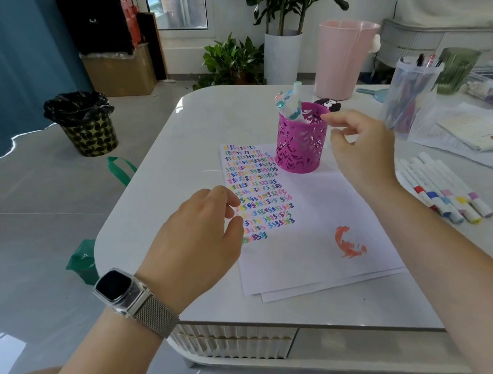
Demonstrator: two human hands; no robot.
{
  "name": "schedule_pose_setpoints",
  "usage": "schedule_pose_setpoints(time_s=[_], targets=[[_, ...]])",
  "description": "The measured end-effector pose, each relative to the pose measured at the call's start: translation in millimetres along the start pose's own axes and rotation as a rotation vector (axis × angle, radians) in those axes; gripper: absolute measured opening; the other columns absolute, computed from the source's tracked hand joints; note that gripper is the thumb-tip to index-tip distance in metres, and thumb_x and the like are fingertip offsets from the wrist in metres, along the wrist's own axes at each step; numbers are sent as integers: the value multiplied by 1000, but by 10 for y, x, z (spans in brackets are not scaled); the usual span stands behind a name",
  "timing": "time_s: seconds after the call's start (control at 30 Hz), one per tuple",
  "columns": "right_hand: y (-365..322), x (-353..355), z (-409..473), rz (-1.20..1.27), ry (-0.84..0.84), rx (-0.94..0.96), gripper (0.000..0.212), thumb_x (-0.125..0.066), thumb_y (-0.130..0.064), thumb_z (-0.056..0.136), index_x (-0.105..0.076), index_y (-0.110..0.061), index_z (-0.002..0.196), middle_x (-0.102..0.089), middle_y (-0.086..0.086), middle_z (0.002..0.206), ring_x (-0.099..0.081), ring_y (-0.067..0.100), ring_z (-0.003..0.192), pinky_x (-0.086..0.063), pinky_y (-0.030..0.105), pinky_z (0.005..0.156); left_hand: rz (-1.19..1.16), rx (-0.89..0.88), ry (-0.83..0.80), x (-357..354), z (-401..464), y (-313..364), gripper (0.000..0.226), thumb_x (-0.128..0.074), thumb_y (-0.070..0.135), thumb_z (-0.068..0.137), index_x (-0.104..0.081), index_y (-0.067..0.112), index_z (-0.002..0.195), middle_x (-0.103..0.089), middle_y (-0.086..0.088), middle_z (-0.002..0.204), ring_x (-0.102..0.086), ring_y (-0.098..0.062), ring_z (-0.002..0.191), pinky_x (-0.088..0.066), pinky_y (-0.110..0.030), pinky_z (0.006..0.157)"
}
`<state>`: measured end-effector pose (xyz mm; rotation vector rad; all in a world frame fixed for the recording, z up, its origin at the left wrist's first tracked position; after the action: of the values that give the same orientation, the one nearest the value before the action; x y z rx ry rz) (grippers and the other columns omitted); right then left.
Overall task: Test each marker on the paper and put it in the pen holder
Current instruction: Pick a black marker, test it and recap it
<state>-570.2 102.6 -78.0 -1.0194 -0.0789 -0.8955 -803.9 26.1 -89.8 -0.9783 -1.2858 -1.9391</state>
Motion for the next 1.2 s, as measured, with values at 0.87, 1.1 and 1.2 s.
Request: schedule_pose_setpoints(time_s=[0.87,1.1,1.2], targets=[[290,648,-275,-694,-258,-324,46,-74,-23,74,-61,-7,115,-67,13,102,-60,33,96,-45,33,74,4,-51,-13,-61,-19,75,23,-48,26,92,-55,21,114,-58,8,104,-58,-9,94,-50,-31,83],[-341,479,-509,417,-371,-623,7,-66,0,82,-64,-4,87,-68,14,83,-68,16,56,-58,25,55,-72,-81,-58,-91,-30,110,31,-47,39,92,-51,25,119,-55,11,104,-56,-4,91,-49,-28,82],[-573,450,-694,638,-449,-641,15,-70,-5,83,-63,1,95,-70,14,84,-71,20,62,-57,22,57,-201,-98,-113,-91,-45,165,39,-50,45,89,-48,28,125,-53,14,108,-54,1,92,-47,-21,81]])
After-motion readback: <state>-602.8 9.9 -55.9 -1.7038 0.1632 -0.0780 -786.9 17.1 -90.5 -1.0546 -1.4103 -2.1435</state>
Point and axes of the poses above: each hand's wrist, its own z-axis towards the middle knuckle, its own x-axis out of the back of the hand, y = z × x, the point moved 3 cm from there along z, towards the middle knuckle
